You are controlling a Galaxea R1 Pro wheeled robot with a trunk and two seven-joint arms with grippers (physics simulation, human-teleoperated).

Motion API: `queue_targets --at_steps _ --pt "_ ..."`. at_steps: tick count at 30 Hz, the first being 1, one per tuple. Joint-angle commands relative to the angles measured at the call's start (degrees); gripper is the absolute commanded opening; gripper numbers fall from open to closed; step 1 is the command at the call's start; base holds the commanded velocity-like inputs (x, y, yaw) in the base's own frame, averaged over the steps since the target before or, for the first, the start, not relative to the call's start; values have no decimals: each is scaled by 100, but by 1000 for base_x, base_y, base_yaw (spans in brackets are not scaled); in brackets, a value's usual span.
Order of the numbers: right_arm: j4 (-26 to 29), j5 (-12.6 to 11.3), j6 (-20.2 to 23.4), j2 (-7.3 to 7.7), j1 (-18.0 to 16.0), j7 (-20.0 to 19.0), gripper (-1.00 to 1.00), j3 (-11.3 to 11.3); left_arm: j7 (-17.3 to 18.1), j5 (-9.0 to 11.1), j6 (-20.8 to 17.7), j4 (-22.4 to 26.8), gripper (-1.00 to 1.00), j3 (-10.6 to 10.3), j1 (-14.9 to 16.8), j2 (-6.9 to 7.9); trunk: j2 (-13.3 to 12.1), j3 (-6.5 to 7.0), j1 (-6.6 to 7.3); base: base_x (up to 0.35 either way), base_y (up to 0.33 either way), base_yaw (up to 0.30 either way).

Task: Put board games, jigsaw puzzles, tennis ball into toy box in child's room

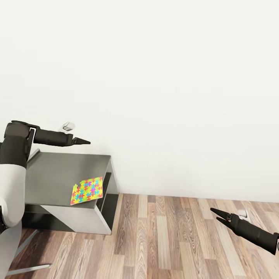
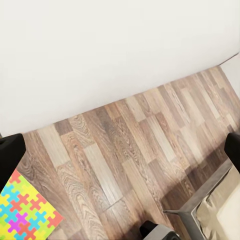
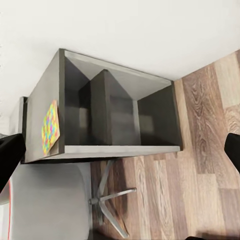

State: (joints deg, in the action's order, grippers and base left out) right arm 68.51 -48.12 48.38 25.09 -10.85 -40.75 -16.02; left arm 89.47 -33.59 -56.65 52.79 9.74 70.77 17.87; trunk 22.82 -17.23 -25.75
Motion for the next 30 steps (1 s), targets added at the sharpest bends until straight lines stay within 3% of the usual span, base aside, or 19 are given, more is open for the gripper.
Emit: queue_targets --at_steps 1,30 --pt "1 -4 31 0 -4 -12 100 -6 53 -60 -57 3 100 9 6 -3 10 -1 -4 0 0 0" --pt "21 -4 23 -12 -4 -4 100 -9 53 -70 -48 143 100 -15 -19 -4 10 276 -4 0 0 0"
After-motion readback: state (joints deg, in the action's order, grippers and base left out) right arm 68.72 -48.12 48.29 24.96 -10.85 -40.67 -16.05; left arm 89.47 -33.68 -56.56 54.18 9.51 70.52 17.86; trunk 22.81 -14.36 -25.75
